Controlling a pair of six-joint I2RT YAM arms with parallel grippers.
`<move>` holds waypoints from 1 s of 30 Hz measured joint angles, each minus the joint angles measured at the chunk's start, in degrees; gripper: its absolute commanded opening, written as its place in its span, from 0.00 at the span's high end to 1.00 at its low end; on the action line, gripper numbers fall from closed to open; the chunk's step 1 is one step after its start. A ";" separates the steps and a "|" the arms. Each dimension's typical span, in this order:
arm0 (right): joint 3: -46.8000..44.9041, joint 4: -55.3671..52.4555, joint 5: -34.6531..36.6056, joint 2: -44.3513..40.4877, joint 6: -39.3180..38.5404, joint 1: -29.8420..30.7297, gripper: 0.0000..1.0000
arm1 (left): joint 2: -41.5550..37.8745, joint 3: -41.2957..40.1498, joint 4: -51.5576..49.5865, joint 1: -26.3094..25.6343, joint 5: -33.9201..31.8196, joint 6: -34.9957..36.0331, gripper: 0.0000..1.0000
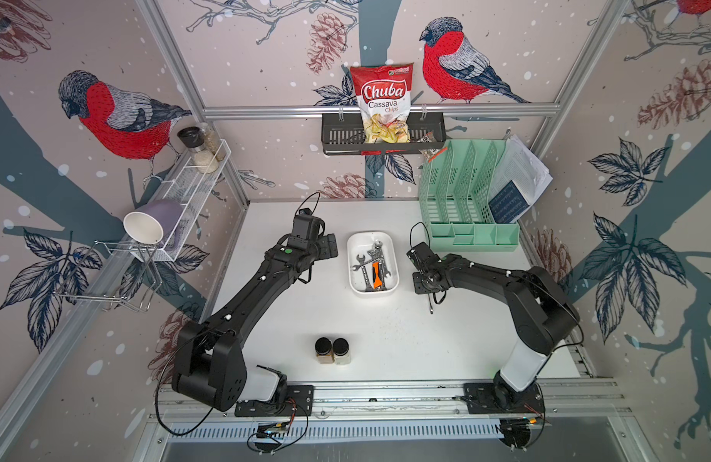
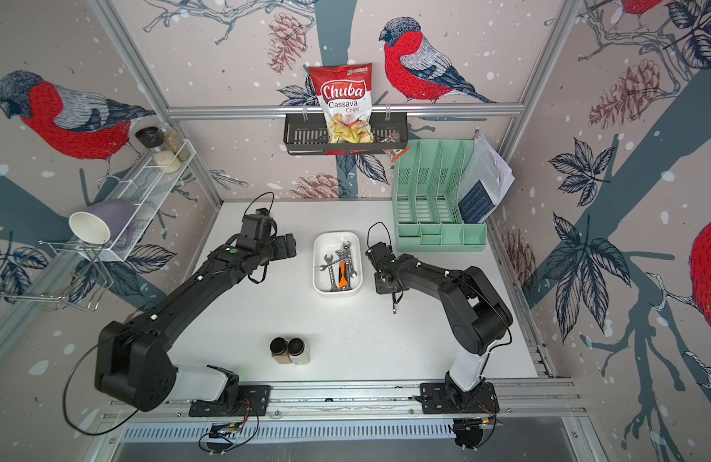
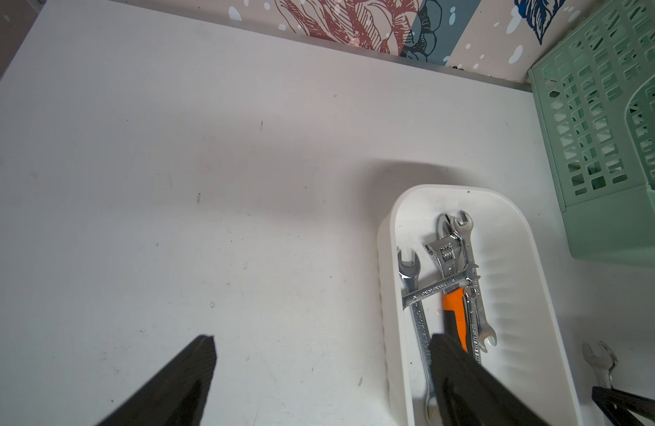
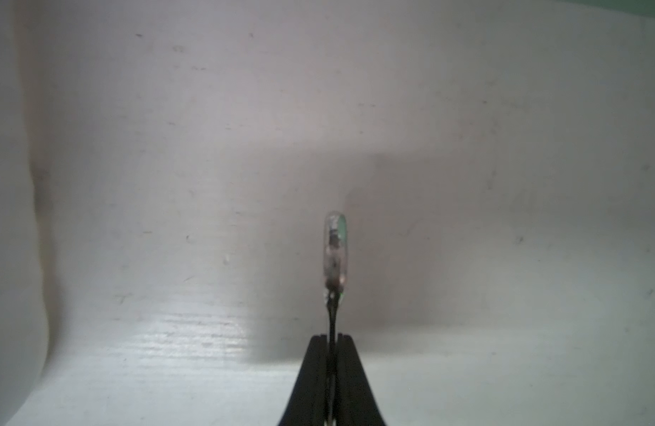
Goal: Take out the wrench from the storage box
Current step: Place the wrench at the center of the board.
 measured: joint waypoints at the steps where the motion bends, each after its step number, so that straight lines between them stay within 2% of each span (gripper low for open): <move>1: 0.22 0.00 0.22 0.39 -0.11 -0.26 1.00 | 0.00 -0.02 0.00 0.00 0.00 0.00 0.06; 12: 0.83 0.44 2.51 2.38 -1.40 -0.79 1.00 | -0.02 -0.20 0.26 0.22 1.27 -0.02 0.06; 19: 0.68 0.87 2.73 2.36 -1.46 -0.79 0.89 | 0.39 -0.17 0.42 0.42 1.46 -0.04 0.06; 30: -0.63 0.94 2.25 1.14 -1.42 -0.13 0.77 | 0.31 -0.17 0.42 0.68 1.49 -0.04 0.06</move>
